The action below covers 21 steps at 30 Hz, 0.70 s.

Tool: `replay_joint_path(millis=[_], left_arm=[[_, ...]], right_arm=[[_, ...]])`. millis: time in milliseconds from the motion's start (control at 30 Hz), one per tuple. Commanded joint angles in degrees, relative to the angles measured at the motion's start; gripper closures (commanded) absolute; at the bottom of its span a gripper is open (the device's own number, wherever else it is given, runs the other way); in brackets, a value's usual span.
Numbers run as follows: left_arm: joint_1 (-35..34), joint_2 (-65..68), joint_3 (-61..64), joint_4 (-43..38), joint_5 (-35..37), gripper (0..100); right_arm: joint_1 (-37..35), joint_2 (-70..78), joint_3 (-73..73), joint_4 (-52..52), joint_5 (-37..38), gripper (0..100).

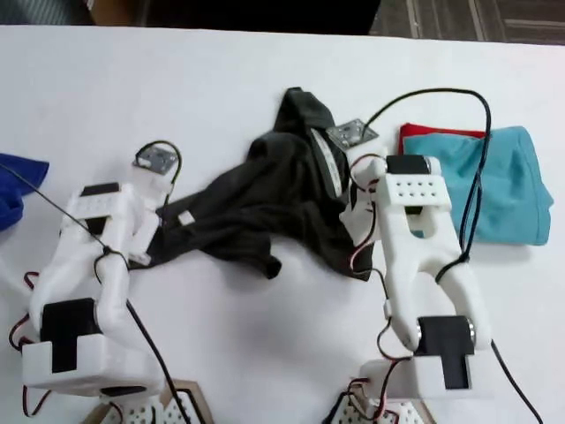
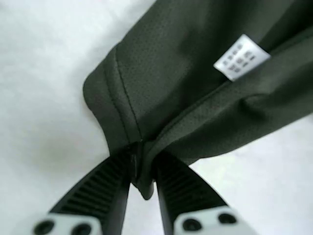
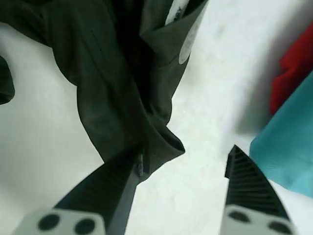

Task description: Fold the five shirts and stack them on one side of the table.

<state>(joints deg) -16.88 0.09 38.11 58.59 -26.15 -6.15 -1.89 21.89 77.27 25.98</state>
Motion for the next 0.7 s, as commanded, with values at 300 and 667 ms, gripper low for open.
replay_joint_path(millis=[300,667], left_arm=[[-0.5,-1.7,-0.6,-1.0,-0.4,97],[-0.5,-1.7,-0.6,-1.0,-0.4,97]], right_arm=[[-0.7,3.6,-0.5,-0.9,-0.4,91.2],[-0.7,0.3,-0.6,-1.0,-0.5,97.7]])
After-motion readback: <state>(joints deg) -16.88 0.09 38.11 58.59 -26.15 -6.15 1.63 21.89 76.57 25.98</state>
